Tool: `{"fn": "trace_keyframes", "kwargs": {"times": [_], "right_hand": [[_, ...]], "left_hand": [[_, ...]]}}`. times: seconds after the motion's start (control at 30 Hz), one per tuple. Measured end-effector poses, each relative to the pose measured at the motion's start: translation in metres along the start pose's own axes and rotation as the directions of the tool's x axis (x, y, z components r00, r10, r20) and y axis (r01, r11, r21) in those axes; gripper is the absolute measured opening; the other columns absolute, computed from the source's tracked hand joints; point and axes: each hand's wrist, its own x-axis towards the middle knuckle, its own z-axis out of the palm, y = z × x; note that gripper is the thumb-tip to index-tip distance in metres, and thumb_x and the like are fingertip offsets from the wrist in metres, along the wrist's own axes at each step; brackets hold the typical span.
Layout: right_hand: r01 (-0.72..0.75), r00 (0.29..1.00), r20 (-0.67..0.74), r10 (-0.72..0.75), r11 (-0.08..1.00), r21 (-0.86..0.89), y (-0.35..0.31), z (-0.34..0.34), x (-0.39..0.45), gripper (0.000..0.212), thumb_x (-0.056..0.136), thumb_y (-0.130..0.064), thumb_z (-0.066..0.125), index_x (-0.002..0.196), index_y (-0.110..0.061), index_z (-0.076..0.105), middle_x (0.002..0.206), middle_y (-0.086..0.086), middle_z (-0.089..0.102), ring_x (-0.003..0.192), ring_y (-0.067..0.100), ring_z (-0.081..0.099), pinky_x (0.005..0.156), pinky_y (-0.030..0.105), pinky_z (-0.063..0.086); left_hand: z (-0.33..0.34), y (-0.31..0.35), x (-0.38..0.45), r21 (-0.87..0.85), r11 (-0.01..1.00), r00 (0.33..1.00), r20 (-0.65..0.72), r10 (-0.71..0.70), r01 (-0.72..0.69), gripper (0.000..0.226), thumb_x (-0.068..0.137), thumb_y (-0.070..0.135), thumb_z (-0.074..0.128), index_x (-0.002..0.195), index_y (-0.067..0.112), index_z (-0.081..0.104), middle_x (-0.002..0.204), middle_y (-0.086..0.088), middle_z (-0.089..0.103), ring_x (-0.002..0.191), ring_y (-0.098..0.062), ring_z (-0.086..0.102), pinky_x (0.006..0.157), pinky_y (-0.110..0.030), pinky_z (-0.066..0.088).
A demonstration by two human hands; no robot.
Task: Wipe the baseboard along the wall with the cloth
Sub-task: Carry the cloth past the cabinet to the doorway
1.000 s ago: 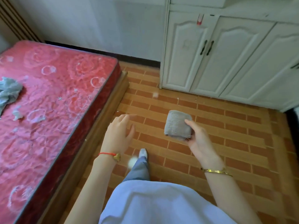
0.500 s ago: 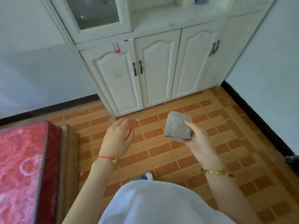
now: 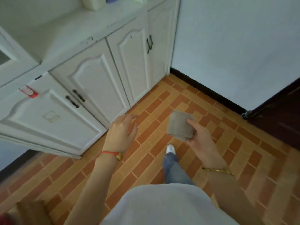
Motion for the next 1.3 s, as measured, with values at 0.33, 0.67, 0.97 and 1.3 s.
{"fn": "trace_keyframes", "kwargs": {"times": [0.33,0.67,0.97,1.3], "right_hand": [[0.071,0.997,-0.019,-0.070,0.996,0.052,-0.137,0.002,0.133,0.023,0.093,-0.016,0.059,0.115,-0.009,0.060,0.120,0.011,0.061,0.111,0.029,0.059,0.096,0.048,0.050],[0.079,0.997,-0.023,-0.078,0.997,0.028,-0.232,0.018,0.260,0.031,0.088,-0.019,0.063,0.118,-0.013,0.060,0.126,0.012,0.057,0.115,0.033,0.056,0.093,0.049,0.052],[0.074,0.987,-0.147,-0.062,0.994,0.076,-0.309,0.068,0.405,0.048,0.087,-0.019,0.066,0.131,-0.008,0.051,0.131,0.014,0.052,0.118,0.037,0.053,0.095,0.057,0.048],[0.099,0.982,-0.176,-0.071,0.983,0.154,-0.409,0.125,0.521,0.042,0.091,-0.016,0.061,0.130,-0.003,0.052,0.130,0.015,0.054,0.117,0.035,0.055,0.080,0.046,0.057]], "left_hand": [[0.035,0.056,0.202,-0.020,0.997,0.996,-0.036,0.079,-0.080,0.029,0.098,0.013,0.057,0.126,0.012,0.065,0.120,-0.007,0.068,0.111,-0.028,0.061,0.094,-0.034,0.045],[0.068,0.071,0.355,-0.039,0.998,0.999,0.021,0.045,-0.045,0.029,0.100,0.018,0.053,0.128,0.018,0.063,0.126,-0.001,0.066,0.116,-0.020,0.057,0.095,-0.022,0.034],[0.090,0.046,0.529,-0.056,0.995,0.994,0.066,0.091,-0.087,0.036,0.096,0.025,0.048,0.126,0.014,0.064,0.123,-0.005,0.067,0.113,-0.026,0.060,0.094,-0.028,0.039],[0.089,0.038,0.705,-0.083,0.989,0.986,0.095,0.134,-0.126,0.032,0.101,0.018,0.054,0.132,0.016,0.060,0.130,-0.003,0.062,0.121,-0.020,0.055,0.103,-0.028,0.039]]}}
